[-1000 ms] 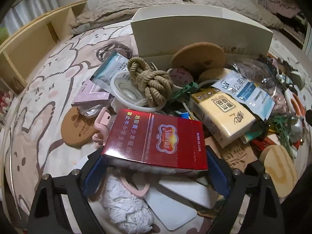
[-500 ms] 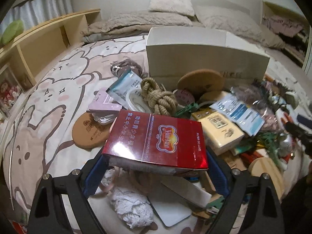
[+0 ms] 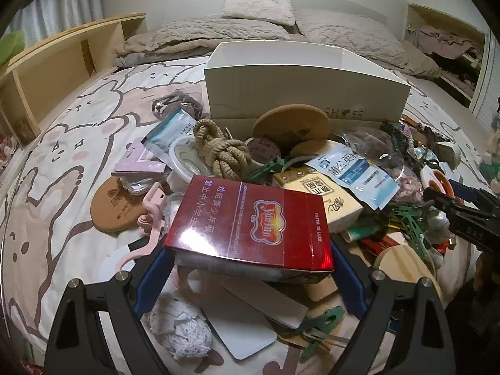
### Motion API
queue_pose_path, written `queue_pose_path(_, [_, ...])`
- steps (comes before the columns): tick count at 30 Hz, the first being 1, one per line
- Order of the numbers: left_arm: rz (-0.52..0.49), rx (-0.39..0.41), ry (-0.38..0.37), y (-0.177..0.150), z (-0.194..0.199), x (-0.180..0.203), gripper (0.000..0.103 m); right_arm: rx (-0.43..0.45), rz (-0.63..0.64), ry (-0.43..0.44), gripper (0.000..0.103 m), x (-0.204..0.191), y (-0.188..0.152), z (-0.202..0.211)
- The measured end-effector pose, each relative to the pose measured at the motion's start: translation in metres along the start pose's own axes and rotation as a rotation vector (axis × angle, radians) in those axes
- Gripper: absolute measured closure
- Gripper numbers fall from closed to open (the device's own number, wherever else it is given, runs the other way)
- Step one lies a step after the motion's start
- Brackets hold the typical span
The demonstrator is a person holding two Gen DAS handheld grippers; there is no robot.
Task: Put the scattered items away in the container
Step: 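Close the left gripper on the red cigarette box while the right gripper lowers onto the scissors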
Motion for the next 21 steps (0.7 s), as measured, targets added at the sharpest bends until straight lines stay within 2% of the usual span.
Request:
queue_pose_path(6, [0.02, 0.007, -0.012, 0.001, 0.002, -0.004, 0.01, 0.034, -0.066, 0.041, 0.039, 0.008, 0.002, 0.012])
queue_pose_path(11, [0.018, 0.01, -0.019, 0.001, 0.004, -0.003, 0.01, 0.084, -0.109, 0.035, 0.039, 0.021, 0.009, 0.035])
queue_pose_path(21, [-0.006, 0.036, -0.038, 0.002, 0.011, 0.007, 0.01, 0.129, -0.16, 0.029, 0.039, 0.036, 0.014, 0.066])
Point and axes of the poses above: each gripper's, at about its wrist camera, not at the fingertips, and z roughly against the way its jaws point, x to its right, y to its top, the point moved 10 cm from there along -z, roughly the way its jaws point, and after that the axes turned 5 degrees about z, right-handed, at the moved point
